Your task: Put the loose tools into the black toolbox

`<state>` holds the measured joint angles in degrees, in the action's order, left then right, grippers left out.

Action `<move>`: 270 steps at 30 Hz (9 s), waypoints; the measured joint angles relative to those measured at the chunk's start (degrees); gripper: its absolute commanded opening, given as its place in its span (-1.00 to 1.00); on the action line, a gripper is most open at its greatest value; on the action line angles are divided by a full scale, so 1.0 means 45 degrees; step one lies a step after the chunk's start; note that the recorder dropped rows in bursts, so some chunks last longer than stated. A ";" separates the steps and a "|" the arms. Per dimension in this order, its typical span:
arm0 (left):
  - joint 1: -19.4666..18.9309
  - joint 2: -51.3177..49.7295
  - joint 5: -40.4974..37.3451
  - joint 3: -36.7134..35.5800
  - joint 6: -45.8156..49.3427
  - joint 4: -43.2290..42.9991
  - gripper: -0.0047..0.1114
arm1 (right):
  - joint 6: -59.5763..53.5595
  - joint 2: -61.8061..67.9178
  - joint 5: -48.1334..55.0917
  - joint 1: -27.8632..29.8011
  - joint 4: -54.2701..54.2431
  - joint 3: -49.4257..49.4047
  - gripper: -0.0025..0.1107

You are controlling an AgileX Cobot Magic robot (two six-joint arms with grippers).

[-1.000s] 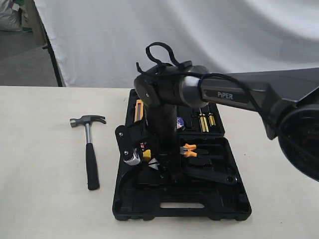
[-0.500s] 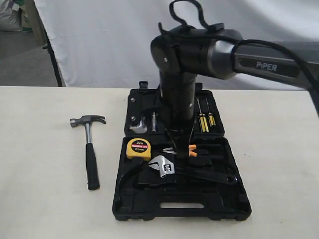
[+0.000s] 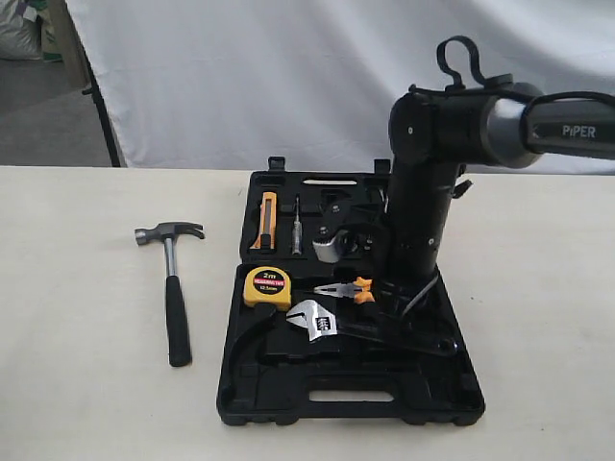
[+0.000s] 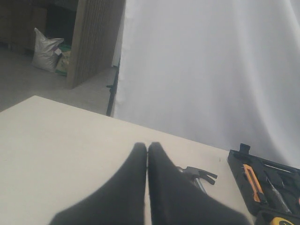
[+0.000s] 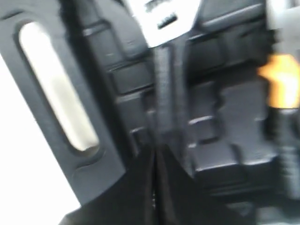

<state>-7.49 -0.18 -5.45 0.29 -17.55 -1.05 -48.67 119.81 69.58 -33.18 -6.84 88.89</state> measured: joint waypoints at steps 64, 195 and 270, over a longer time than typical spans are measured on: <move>0.0000 0.0000 0.0000 0.0000 0.0000 0.0000 -0.91 | -0.0403 -0.0800 -0.4147 0.1070 0.0054 -0.2697 -0.96; 0.0000 0.0000 0.0000 0.0000 0.0000 0.0000 -0.91 | 0.5112 0.6979 0.0122 -0.5564 -0.4492 1.2288 -0.96; 0.0000 0.0000 0.0000 0.0000 0.0000 0.0000 -0.91 | -0.8749 -0.0499 -0.4821 -0.0281 -0.5034 -0.3025 -0.81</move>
<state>-7.49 -0.18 -5.45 0.29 -17.55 -1.05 -88.04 117.57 47.88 -34.44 -29.50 75.28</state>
